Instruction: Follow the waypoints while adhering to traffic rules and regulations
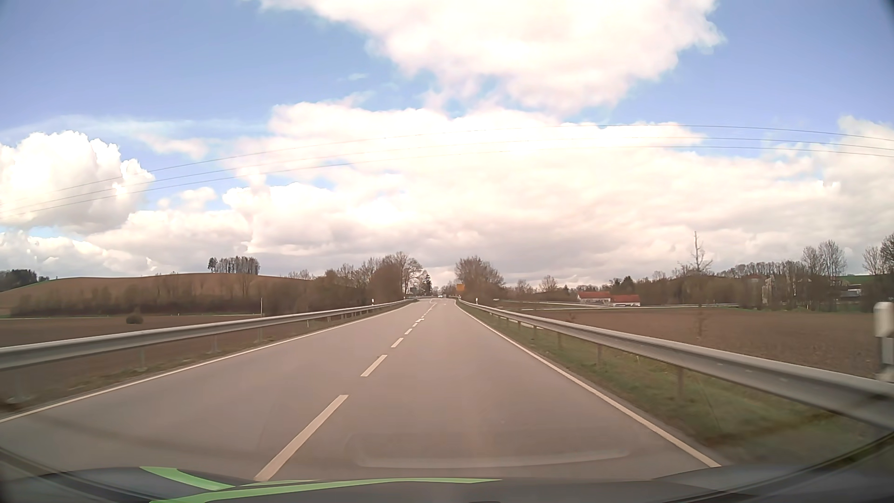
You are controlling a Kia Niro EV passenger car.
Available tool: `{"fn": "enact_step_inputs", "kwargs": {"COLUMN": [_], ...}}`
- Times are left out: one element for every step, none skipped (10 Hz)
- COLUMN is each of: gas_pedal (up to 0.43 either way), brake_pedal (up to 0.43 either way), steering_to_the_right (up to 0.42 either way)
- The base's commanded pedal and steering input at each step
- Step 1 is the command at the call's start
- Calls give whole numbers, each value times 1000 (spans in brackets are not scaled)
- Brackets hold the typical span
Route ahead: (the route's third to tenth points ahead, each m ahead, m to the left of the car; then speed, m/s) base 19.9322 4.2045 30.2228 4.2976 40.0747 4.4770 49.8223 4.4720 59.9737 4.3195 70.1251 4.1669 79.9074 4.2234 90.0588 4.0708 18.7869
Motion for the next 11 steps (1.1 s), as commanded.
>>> {"fn": "enact_step_inputs", "kwargs": {"gas_pedal": [209, 197, 197, 197, 197, 197, 197, 197, 197, 197, 197], "brake_pedal": [0, 0, 0, 0, 0, 0, 0, 0, 0, 0, 0], "steering_to_the_right": [0, 0, 0, 0, 0, 0, 0, 0, 0, 0, 0]}}
